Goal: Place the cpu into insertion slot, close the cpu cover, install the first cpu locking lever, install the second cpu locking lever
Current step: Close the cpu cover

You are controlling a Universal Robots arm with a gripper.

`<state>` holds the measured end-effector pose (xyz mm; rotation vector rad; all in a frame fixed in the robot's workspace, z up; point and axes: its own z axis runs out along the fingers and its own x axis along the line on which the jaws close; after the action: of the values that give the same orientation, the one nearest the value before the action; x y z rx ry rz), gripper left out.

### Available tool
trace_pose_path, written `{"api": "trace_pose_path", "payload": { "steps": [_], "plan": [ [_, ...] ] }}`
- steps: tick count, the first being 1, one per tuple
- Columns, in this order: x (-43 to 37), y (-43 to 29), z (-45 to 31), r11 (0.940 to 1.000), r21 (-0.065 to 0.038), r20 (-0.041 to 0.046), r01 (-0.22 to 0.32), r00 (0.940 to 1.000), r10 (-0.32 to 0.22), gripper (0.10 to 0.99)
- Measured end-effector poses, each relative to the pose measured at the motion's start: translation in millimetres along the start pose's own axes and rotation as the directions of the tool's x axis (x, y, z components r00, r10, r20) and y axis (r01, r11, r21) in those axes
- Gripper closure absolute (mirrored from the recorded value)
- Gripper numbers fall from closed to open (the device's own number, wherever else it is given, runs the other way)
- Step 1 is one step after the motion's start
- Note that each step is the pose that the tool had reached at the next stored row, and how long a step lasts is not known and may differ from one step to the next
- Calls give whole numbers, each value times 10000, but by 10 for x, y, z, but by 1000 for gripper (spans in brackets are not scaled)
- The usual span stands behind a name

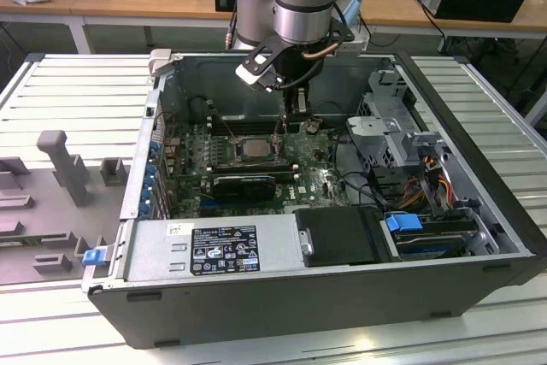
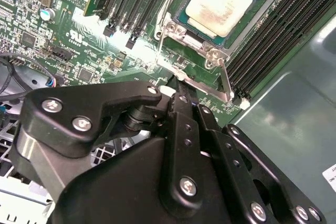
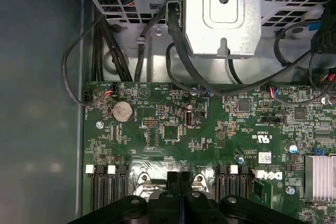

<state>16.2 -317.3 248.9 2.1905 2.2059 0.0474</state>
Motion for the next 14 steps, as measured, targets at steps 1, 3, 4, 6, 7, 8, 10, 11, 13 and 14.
{"api": "trace_pose_path", "payload": {
  "steps": [1,3,4,6,7,8,10,11,13,14],
  "plan": [
    [0,-9,-1,10000,0,0,0,10000,0,980],
    [0,-42,-2,10000,0,1,0,10000,0,980],
    [0,-53,-3,10000,0,0,-1,10000,1,980],
    [1,-97,-4,10000,0,0,-1,10000,1,980],
    [1,-106,-5,10000,0,0,0,10000,0,980],
    [1,-116,-5,10000,0,0,0,10000,0,980],
    [1,-146,-6,10000,0,0,-1,10000,1,980],
    [1,-156,-6,10000,0,1,-1,10000,1,980],
    [2,-168,9,10000,-1,-1,-2,10000,2,980],
    [1,-178,34,10000,-1,0,0,10000,0,980]
  ]
}}
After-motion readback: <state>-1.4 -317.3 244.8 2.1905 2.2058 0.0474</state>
